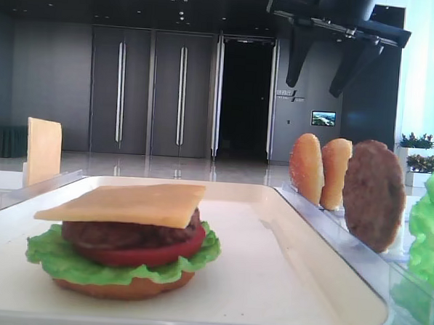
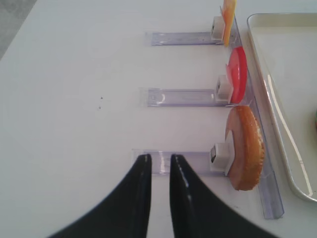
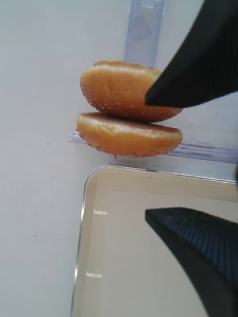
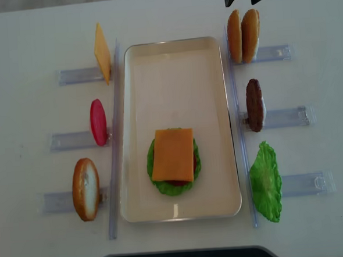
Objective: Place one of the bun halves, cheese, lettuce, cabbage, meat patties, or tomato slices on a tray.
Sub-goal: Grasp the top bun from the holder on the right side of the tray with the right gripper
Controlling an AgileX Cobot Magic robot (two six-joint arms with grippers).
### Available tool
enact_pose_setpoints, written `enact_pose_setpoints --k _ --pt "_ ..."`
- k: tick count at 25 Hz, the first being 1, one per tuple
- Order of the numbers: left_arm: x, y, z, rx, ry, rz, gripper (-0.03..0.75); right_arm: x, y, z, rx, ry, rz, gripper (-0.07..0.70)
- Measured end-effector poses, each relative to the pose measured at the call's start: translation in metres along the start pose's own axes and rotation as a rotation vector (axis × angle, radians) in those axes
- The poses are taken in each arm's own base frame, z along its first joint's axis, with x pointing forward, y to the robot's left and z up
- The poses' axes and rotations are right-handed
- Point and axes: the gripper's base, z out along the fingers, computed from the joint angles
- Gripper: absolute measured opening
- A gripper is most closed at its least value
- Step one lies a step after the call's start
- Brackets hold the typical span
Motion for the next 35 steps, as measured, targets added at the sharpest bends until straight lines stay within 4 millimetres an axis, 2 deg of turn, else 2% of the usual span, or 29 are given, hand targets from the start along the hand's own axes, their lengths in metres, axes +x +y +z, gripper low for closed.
enact_pose_setpoints --k 10,15,23,31,35 --pt "0.000 0.000 0.000 0.000 0.000 0.000 0.096 -0.002 -0.010 0.012 0.006 0.015 0.029 0.451" --pt "0.000 0.000 0.000 0.000 0.000 0.000 0.096 -0.002 -0.008 0.013 -0.021 0.021 0.043 0.451" --pt "0.000 0.000 0.000 0.000 0.000 0.000 0.096 0.002 -0.009 0.037 -0.032 0.075 0.054 0.451" --pt "0.000 0.000 0.000 0.000 0.000 0.000 0.093 0.000 -0.008 0.040 -0.045 0.052 0.054 0.451" --pt "0.000 0.000 0.000 0.000 0.000 0.000 0.093 0.000 -0.008 0.049 -0.048 0.066 0.048 0.451"
